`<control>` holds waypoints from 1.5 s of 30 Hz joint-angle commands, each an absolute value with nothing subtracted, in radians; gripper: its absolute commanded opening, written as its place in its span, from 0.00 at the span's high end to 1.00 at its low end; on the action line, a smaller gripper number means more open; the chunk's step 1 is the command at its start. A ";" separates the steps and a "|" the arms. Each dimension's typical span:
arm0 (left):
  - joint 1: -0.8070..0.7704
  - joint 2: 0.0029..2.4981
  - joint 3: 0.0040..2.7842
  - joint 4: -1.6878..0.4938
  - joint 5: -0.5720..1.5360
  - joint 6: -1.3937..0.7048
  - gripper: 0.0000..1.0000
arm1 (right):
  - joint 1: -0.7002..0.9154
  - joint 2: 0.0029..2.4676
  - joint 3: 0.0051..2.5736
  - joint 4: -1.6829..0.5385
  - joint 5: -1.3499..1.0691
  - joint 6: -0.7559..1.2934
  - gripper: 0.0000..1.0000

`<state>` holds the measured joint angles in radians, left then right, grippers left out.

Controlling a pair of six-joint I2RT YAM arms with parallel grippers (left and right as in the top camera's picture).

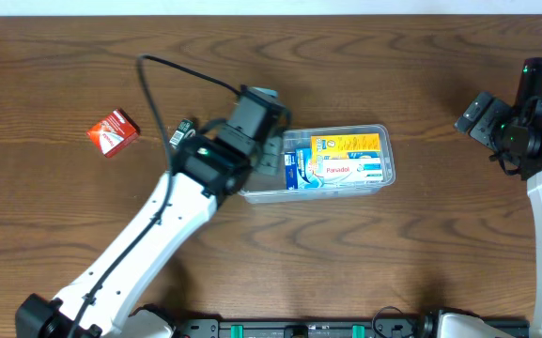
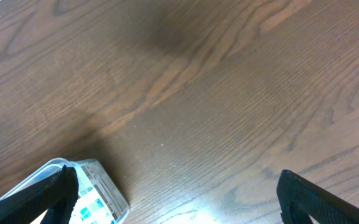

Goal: Pack container
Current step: 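Lift the left gripper and move it back left, then lower the left gripper toward the red-and-white box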

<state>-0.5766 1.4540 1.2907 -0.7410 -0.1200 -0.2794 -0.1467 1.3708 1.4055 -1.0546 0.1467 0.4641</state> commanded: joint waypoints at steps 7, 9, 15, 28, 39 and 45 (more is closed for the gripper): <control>-0.284 1.478 1.294 -0.731 -0.248 -0.271 0.29 | -0.150 1.373 1.410 -1.056 0.154 0.478 0.01; -0.204 1.490 1.294 -0.708 -0.247 -0.274 0.27 | -0.150 1.373 1.410 -1.056 0.154 0.478 0.01; -0.039 1.533 1.294 -0.648 -0.197 -0.273 0.26 | -0.150 1.373 1.410 -1.056 0.154 0.478 0.01; 0.064 1.769 1.294 -0.471 -0.150 -0.120 0.25 | -0.150 1.373 1.410 -1.056 0.154 0.478 0.01; 0.203 1.854 1.294 -0.254 -0.150 0.034 0.13 | -0.150 1.373 1.410 -1.056 0.154 0.478 0.01; 0.254 1.887 1.294 -0.215 -0.127 0.322 0.11 | -0.150 1.373 1.410 -1.056 0.154 0.478 0.01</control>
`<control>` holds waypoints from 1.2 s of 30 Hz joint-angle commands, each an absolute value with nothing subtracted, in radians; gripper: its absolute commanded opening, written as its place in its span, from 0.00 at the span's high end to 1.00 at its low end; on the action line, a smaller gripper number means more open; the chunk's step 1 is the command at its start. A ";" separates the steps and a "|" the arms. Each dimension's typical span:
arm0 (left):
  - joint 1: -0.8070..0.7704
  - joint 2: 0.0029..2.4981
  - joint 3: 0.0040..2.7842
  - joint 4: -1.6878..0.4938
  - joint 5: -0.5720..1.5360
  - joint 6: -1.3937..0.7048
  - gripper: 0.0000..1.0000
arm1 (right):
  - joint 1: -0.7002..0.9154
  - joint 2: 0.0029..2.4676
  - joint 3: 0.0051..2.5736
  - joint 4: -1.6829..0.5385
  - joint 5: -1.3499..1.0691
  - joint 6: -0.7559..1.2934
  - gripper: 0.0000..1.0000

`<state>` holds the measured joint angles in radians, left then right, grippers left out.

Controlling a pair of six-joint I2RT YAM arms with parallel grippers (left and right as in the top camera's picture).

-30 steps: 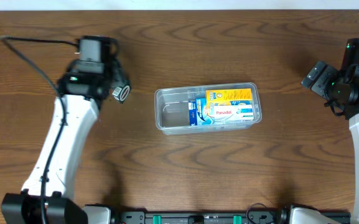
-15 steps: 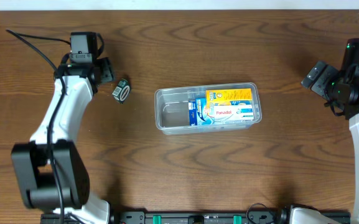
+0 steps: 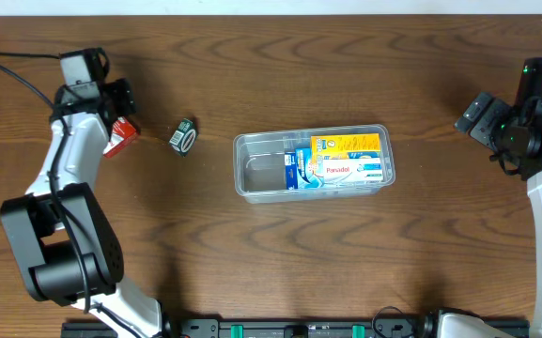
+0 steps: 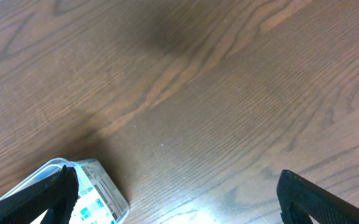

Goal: Pack container
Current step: 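Lower the left gripper toward the red-and-white box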

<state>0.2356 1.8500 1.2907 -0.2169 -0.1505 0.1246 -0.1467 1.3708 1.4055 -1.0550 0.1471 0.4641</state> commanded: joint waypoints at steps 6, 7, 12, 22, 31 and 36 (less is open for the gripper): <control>0.305 1.939 1.294 -0.249 -0.046 0.485 0.11 | -0.150 1.373 1.410 -1.056 0.154 0.478 0.01; 0.311 1.944 1.294 -0.253 -0.024 0.504 0.11 | -0.150 1.373 1.410 -1.056 0.154 0.478 0.01; 0.326 1.959 1.293 -0.253 0.043 0.591 0.11 | -0.150 1.373 1.410 -1.056 0.154 0.478 0.01; 0.326 1.975 1.293 -0.298 0.128 0.699 0.11 | -0.150 1.373 1.410 -1.056 0.154 0.478 0.01; 0.326 2.045 1.293 -0.320 0.125 0.738 0.11 | -0.150 1.373 1.410 -1.056 0.154 0.478 0.01; 0.326 2.060 1.293 -0.320 0.112 0.791 0.11 | -0.150 1.373 1.410 -1.056 0.154 0.478 0.01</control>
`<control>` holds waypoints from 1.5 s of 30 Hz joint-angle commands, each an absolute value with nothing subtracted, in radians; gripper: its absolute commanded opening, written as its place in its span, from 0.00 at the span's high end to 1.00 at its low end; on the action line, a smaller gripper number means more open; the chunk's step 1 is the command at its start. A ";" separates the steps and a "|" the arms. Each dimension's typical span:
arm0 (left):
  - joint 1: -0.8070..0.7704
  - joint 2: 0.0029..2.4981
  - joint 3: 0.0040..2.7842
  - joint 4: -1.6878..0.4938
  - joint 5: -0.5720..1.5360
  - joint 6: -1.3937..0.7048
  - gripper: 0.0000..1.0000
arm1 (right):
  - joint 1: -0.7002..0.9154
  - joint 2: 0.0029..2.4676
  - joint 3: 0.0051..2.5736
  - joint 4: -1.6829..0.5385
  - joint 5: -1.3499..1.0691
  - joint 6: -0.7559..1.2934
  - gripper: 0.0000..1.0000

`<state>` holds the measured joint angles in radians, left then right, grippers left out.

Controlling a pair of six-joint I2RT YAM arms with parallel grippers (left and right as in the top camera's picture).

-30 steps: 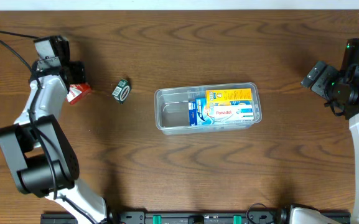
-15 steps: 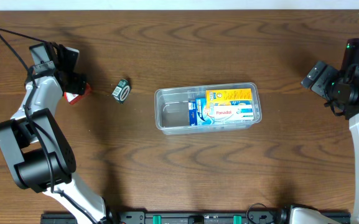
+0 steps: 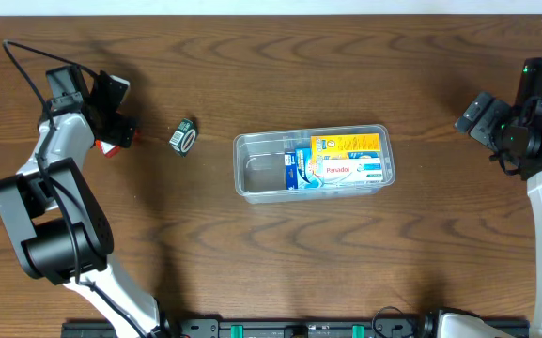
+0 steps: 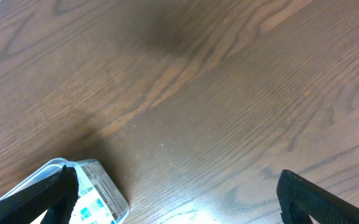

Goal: Pack container
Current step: 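Lower the left gripper toward the red-and-white box, then close the left gripper on the red-and-white box and lift it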

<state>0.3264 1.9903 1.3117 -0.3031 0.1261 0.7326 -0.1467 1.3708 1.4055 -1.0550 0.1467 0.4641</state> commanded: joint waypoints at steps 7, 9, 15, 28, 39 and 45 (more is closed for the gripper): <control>0.326 2.065 1.294 -0.312 0.113 0.812 0.11 | -0.150 1.373 1.410 -1.056 0.154 0.478 0.01; 0.323 2.064 1.294 -0.302 0.113 0.812 0.11 | -0.150 1.373 1.410 -1.056 0.154 0.478 0.01; 0.301 2.042 1.295 -0.229 0.113 0.761 0.09 | -0.150 1.373 1.410 -1.056 0.154 0.478 0.01; 0.295 1.971 1.298 -0.271 0.105 -0.097 0.07 | -0.150 1.373 1.410 -1.056 0.154 0.478 0.01; 0.295 1.975 1.279 -0.366 0.036 -0.451 0.02 | -0.150 1.373 1.410 -1.056 0.154 0.478 0.01; 0.295 1.975 1.279 -0.461 -0.012 -0.466 0.02 | -0.150 1.373 1.410 -1.056 0.154 0.478 0.01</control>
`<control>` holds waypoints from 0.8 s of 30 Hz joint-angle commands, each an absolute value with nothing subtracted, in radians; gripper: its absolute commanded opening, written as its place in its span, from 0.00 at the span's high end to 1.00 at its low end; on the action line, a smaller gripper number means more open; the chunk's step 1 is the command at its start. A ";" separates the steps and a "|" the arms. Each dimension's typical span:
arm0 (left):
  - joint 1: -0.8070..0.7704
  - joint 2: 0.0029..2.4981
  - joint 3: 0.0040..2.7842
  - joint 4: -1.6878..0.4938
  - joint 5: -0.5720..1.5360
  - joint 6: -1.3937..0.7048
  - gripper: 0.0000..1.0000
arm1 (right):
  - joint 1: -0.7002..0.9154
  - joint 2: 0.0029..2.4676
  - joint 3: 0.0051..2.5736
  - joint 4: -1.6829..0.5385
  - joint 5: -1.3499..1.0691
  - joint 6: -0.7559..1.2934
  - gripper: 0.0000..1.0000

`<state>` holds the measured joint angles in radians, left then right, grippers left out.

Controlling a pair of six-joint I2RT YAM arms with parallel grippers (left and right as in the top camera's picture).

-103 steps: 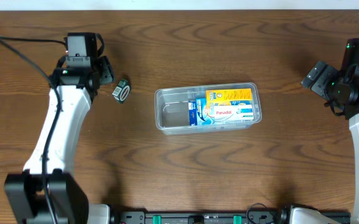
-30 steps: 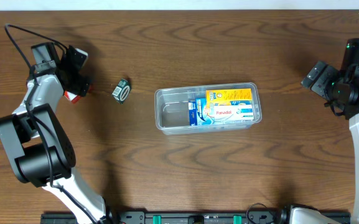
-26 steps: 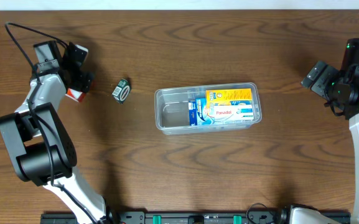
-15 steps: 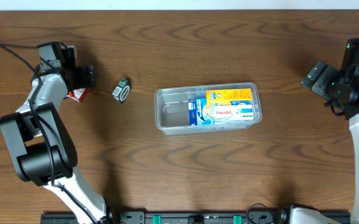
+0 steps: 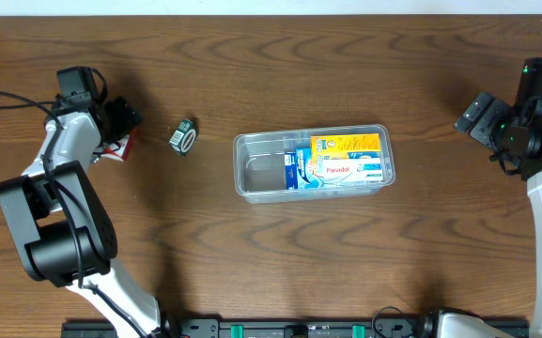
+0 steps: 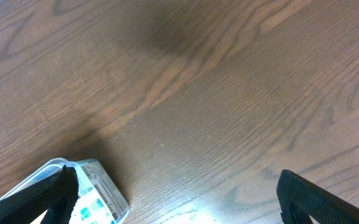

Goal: Pack container
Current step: 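Close the left gripper on the red-and-white box and lift it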

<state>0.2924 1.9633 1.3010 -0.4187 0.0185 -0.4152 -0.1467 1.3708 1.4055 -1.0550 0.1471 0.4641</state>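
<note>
A clear plastic container (image 5: 252, 178) stands mid-table, with blue, yellow and white medicine boxes (image 5: 341, 160) filling its right part and its left part bare. One corner of the container (image 6: 98, 190) shows in the right wrist view. A red box (image 5: 116, 148) lies at the far left. My left gripper (image 5: 120, 120) is right over the box and covers most of it, and its jaws are hidden. At the right edge, away from the container, my right gripper (image 6: 176, 177) hangs open over bare wood with nothing in it.
A small green-and-black item (image 5: 185, 136) lies on the wood between the red box and the container. The brown wooden table (image 5: 280, 253) runs to a white strip at the back. A black rail lines the front edge.
My left gripper has shifted slightly right and toward the front, and now sits closer over the red box, covering more of it. The right arm, the container and the green item have not moved.
First my left arm reached over the container's left end. Then it was at the far left beside the red box, and the container's left part showed bare. It has stayed at the red box since. The right arm held still throughout.
</note>
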 commanded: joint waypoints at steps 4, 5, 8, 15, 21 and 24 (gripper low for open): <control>0.295 1.975 1.279 -0.510 -0.012 -0.466 0.02 | -0.150 1.373 1.410 -1.056 0.154 0.478 0.01; 0.295 1.975 1.279 -0.524 -0.011 -0.466 0.02 | -0.150 1.373 1.410 -1.056 0.154 0.478 0.01; 0.295 1.975 1.279 -0.570 -0.010 -0.466 0.02 | -0.150 1.373 1.410 -1.056 0.154 0.478 0.01; 0.270 1.967 1.291 -0.609 0.008 -0.372 0.02 | -0.150 1.373 1.410 -1.056 0.154 0.478 0.01; 0.224 1.908 1.320 -0.605 0.014 -0.042 0.02 | -0.150 1.373 1.410 -1.056 0.154 0.478 0.01; 0.218 1.885 1.320 -0.594 0.005 0.093 0.02 | -0.150 1.373 1.410 -1.056 0.154 0.478 0.01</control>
